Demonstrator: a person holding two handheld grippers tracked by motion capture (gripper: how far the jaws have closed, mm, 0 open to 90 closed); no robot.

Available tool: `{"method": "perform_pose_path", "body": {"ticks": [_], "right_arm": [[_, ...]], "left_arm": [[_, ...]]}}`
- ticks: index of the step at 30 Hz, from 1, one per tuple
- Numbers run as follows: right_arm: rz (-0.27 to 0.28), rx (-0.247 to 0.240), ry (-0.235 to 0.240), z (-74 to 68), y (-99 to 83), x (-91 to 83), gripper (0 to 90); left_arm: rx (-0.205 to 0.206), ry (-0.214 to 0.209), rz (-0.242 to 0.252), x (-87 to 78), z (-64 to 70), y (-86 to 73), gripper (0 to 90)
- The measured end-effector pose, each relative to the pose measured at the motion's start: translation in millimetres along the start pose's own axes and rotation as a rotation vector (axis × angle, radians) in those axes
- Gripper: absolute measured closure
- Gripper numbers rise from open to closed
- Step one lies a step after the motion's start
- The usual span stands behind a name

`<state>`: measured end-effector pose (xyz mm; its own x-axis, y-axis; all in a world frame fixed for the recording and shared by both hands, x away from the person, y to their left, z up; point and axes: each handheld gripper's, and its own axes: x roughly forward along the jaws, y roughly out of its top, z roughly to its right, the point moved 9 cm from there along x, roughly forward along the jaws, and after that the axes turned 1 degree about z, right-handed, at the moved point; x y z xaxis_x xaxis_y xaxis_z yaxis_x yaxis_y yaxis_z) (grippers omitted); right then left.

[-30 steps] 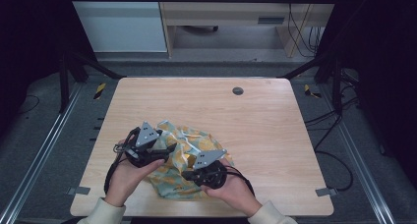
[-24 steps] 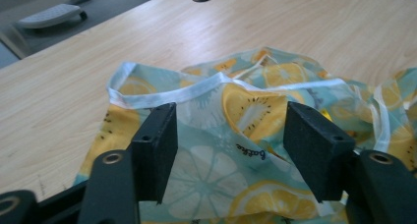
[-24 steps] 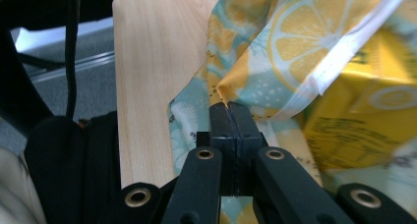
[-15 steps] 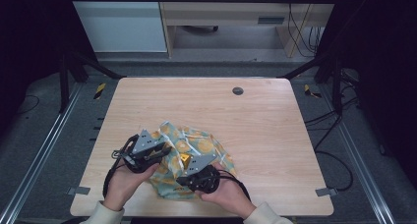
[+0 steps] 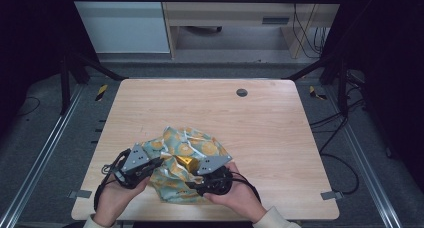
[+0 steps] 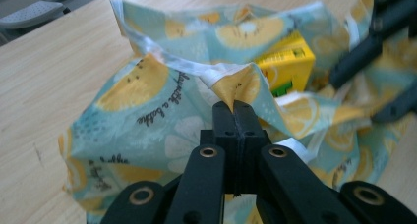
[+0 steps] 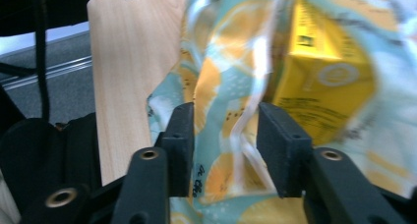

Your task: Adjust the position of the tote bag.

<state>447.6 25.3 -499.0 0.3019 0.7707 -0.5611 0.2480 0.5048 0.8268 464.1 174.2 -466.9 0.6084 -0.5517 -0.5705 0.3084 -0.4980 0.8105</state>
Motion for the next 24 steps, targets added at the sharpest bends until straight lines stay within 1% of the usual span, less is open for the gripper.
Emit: {"method": "perform_pose_path", "body": {"ticks": [1,2,3,4,5,7,14,16,18,20,22,24], "right_arm": [[0.005,0.000,-0.006,2.0,0.3,-2.2,54.9],[0.009,0.001,-0.012,3.7,0.6,-4.4,53.8],[0.012,0.007,-0.020,5.3,0.9,-6.8,52.5],[0.012,0.007,-0.020,5.3,0.9,-6.8,52.5],[0.020,0.015,-0.031,8.3,1.8,-11.6,50.4],[0.029,0.019,-0.050,11.9,3.0,-16.3,48.9],[0.049,0.030,-0.071,21.3,6.0,-27.1,46.4],[0.057,0.034,-0.079,24.6,7.6,-31.2,46.2],[0.068,0.035,-0.087,27.5,9.6,-35.7,46.1],[0.081,0.037,-0.093,31.0,12.1,-41.1,46.1],[0.090,0.043,-0.108,36.7,14.5,-45.5,46.1],[0.098,0.053,-0.128,43.1,16.3,-48.9,46.2]], "left_arm": [[0.012,0.000,-0.013,-1.2,0.3,-3.9,90.0],[0.012,0.000,-0.013,-1.2,0.3,-3.9,90.0],[0.014,-0.002,-0.024,-1.0,1.7,-10.1,90.0],[0.014,-0.002,-0.024,-1.0,1.7,-10.1,90.0],[0.010,-0.006,-0.038,0.6,2.5,-15.8,90.0],[0.010,-0.011,-0.054,3.1,2.9,-20.9,90.0],[0.014,-0.015,-0.076,6.3,1.8,-27.1,90.0],[0.010,-0.017,-0.080,4.2,3.0,-30.8,90.0],[0.018,-0.025,-0.082,1.5,6.7,-36.9,90.0],[0.031,-0.034,-0.102,2.9,11.0,-43.2,90.0],[0.042,-0.033,-0.109,4.0,11.8,-43.1,90.0],[0.042,-0.033,-0.099,4.6,12.0,-41.6,90.0]]}}
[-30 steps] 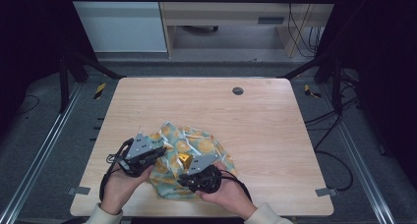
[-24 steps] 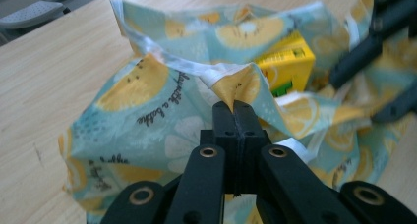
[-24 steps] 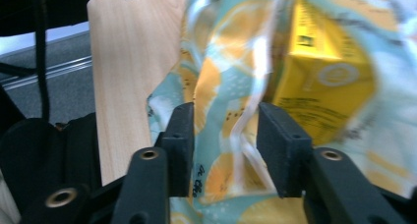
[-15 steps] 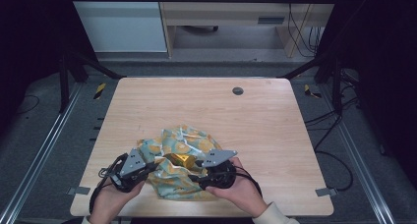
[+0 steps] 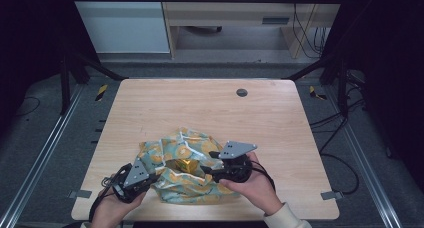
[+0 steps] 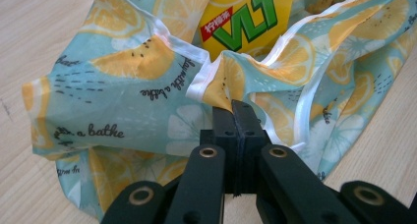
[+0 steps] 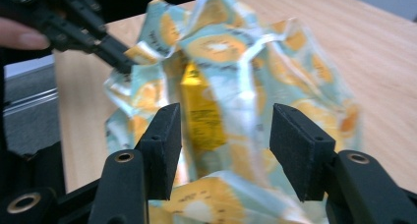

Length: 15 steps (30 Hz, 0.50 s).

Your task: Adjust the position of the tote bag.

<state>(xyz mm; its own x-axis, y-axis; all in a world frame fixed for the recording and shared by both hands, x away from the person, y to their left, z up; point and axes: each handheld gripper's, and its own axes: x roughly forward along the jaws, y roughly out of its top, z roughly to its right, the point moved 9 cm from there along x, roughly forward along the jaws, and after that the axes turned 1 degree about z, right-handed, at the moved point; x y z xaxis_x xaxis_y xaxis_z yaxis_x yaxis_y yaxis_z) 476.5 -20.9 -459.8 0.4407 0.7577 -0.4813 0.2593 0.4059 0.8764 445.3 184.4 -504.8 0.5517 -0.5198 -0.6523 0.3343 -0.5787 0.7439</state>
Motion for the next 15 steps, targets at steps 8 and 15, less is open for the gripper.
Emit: {"method": "perform_pose_path", "body": {"ticks": [8,15], "right_arm": [[-0.024,0.013,0.006,10.9,-0.7,8.6,48.5],[-0.099,-0.011,0.034,6.2,-5.8,22.8,59.8]], "left_arm": [[-0.003,0.013,-0.013,4.3,-5.8,-2.3,90.0],[0.009,0.034,-0.026,6.7,-7.5,-2.9,90.0]]}}
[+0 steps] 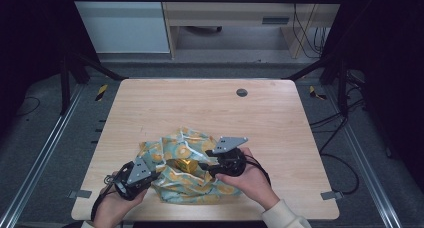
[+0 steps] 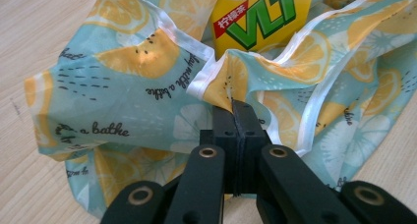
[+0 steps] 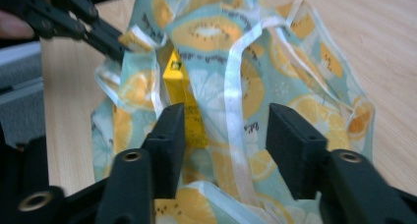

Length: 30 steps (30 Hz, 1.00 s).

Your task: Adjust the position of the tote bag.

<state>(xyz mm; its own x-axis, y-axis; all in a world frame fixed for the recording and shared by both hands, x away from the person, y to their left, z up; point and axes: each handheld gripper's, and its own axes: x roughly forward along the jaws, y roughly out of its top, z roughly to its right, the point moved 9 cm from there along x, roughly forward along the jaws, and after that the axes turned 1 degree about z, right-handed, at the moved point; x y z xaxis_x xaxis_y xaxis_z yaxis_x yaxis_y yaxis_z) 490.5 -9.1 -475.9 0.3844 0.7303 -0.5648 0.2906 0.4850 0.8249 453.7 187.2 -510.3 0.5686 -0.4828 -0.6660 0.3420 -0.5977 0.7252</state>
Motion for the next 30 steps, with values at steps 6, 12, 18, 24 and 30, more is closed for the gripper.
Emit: {"method": "perform_pose_path", "body": {"ticks": [6,12,18,24,30], "right_arm": [[0.022,-0.032,-0.001,0.6,9.4,-6.1,87.6],[0.073,-0.056,-0.011,2.6,37.9,-9.0,89.4],[0.072,-0.085,-0.029,12.6,61.9,-3.8,89.7],[0.040,-0.046,-0.055,36.0,61.0,9.8,89.8],[-0.013,-0.008,-0.075,55.3,45.6,24.4,90.0]], "left_arm": [[-0.008,0.021,0.010,-5.3,-6.6,-1.2,89.8],[-0.022,0.083,0.071,-12.2,-13.3,7.4,90.0],[-0.044,0.093,0.081,-11.9,-20.2,6.8,90.0],[-0.045,0.114,0.061,-3.0,-30.3,7.3,90.0],[-0.048,0.121,0.034,9.9,-37.5,4.4,90.0]]}}
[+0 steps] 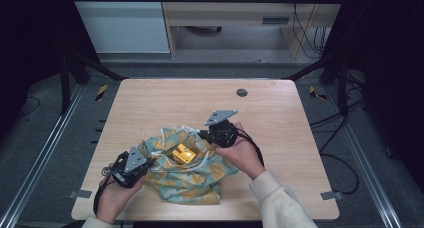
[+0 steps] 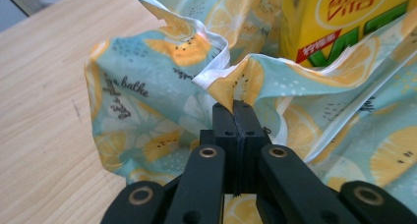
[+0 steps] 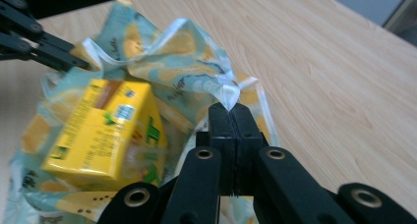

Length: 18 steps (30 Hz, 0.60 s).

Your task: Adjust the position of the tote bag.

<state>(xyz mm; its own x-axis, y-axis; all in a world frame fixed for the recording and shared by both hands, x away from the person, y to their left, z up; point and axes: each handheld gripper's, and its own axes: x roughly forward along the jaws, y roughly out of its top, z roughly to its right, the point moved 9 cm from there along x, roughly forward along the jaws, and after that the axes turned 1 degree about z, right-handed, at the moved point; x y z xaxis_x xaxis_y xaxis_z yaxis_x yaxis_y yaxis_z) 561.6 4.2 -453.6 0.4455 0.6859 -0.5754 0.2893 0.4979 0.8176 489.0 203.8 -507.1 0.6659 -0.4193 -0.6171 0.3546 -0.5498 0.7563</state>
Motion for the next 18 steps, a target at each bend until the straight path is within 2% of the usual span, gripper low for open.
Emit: {"method": "perform_pose_path", "body": {"ticks": [6,11,18], "right_arm": [[-0.050,0.029,-0.019,13.3,-18.7,11.6,90.0],[-0.076,0.047,-0.037,25.5,-31.4,15.2,90.0],[-0.090,0.087,-0.064,42.3,-42.5,18.1,90.0]], "left_arm": [[-0.001,-0.012,-0.032,1.3,2.3,-6.0,90.0],[0.011,-0.023,-0.084,3.2,2.9,-14.6,90.0],[0.012,0.001,-0.088,1.4,-0.9,-15.8,90.0]]}}
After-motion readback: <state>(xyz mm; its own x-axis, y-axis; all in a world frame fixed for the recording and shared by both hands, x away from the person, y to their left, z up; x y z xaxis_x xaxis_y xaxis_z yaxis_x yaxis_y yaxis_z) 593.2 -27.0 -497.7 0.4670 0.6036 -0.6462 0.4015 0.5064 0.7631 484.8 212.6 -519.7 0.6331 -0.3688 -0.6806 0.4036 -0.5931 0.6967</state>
